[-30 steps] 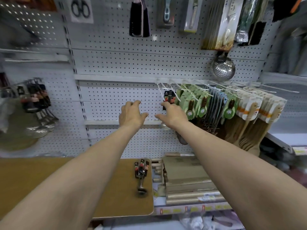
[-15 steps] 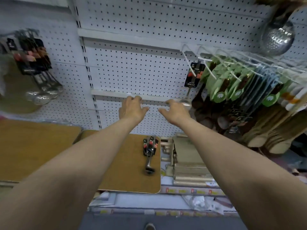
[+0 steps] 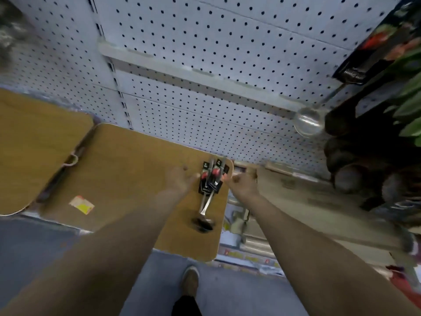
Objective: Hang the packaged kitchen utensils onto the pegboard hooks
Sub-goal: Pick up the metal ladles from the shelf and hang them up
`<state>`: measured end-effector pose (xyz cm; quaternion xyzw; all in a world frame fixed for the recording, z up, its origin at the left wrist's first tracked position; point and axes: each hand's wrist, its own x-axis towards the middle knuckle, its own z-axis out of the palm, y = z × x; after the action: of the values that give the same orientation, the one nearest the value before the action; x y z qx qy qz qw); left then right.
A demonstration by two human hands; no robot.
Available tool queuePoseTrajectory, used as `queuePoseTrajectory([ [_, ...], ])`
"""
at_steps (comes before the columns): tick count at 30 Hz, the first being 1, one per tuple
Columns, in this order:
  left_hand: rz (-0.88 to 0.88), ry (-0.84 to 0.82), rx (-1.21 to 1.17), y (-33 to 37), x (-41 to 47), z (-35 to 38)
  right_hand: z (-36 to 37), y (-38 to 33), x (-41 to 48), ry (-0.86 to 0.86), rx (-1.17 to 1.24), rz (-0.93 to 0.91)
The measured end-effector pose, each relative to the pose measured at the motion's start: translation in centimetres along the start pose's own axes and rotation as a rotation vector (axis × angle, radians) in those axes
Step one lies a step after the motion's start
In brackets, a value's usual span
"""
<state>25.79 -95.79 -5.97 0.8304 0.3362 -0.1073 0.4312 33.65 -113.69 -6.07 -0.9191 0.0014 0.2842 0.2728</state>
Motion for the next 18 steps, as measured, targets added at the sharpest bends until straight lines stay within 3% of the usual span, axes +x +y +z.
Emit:
queuePoseTrajectory([
  [7,-0.112,-0.095,-0.280,-4.9,5.9,7.0,5.1,2.9,7.1,-0.068,0.141,0.226],
  [18,-0.172,-0.162,-0.670,-3.9,9.8,11.1,9.2,3.4,12.2,0.021,0.331,0.346],
])
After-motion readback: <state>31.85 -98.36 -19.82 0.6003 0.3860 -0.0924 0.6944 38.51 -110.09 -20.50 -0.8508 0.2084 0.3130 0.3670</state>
